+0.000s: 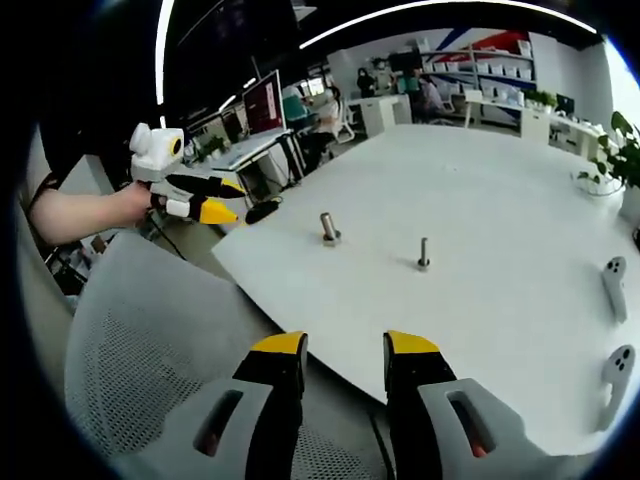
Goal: Place the washer onto the threaded stud by aligning its center hole with the stud, sliding it down to the base, and recovering from edge contact or off-axis alignment until the washer reaches the visible bottom stop.
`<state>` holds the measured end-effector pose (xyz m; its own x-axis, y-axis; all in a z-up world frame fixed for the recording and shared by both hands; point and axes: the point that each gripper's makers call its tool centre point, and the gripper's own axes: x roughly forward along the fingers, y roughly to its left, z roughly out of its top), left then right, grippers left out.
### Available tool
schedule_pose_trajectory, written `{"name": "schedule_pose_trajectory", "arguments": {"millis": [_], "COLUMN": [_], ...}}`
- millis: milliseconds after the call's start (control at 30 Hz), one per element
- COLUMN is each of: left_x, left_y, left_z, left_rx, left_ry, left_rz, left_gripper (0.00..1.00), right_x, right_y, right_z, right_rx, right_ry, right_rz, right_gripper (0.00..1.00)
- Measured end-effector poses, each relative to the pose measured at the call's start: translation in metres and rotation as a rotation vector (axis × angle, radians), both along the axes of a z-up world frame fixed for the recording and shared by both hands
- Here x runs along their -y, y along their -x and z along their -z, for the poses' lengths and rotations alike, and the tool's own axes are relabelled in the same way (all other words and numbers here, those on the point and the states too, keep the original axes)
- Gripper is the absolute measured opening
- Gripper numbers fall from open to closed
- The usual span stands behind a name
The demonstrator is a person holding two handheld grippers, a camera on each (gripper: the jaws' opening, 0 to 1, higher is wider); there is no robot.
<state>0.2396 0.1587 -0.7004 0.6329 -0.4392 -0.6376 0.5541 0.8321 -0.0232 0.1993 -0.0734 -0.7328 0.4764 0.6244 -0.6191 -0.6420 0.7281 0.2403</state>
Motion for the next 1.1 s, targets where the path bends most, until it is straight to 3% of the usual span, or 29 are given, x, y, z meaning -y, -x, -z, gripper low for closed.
{"name": "schedule_pose_trajectory", "arguments": {"millis": [267, 400, 600, 700, 767, 900, 1100], "left_x": [-0.015, -0.03, -0.026, -0.026, -0.02, -0.001, -0.002], "left_y": [0.023, 0.025, 0.024, 0.025, 0.027, 0.037, 0.038], "left_z": [-0.003, -0.003, -0.008, -0.008, -0.008, 0.001, -0.001], "left_rx": [-0.001, 0.028, 0.077, 0.072, 0.074, 0.046, 0.057], "left_ry": [0.043, 0.086, 0.149, 0.188, 0.193, 0.133, 0.152], "left_rz": [-0.039, -0.063, -0.087, -0.105, -0.084, 0.032, 0.027], "left_gripper": [0.43, 0.43, 0.43, 0.42, 0.42, 0.41, 0.4], "right_x": [0.0, 0.0, -0.002, -0.003, -0.004, -0.003, -0.004], "right_y": [0.001, 0.001, 0.003, 0.004, 0.005, 0.005, 0.004], "right_z": [0.001, 0.001, 0.001, 0.002, 0.002, 0.003, 0.001], "right_rx": [-0.009, -0.008, -0.005, -0.014, -0.013, -0.012, 0.002], "right_ry": [0.0, -0.001, 0.006, 0.004, 0.007, 0.01, 0.008], "right_rz": [-0.001, -0.001, -0.013, -0.018, -0.021, -0.022, -0.013], "right_gripper": [0.33, 0.33, 0.33, 0.33, 0.33, 0.33, 0.33]}}
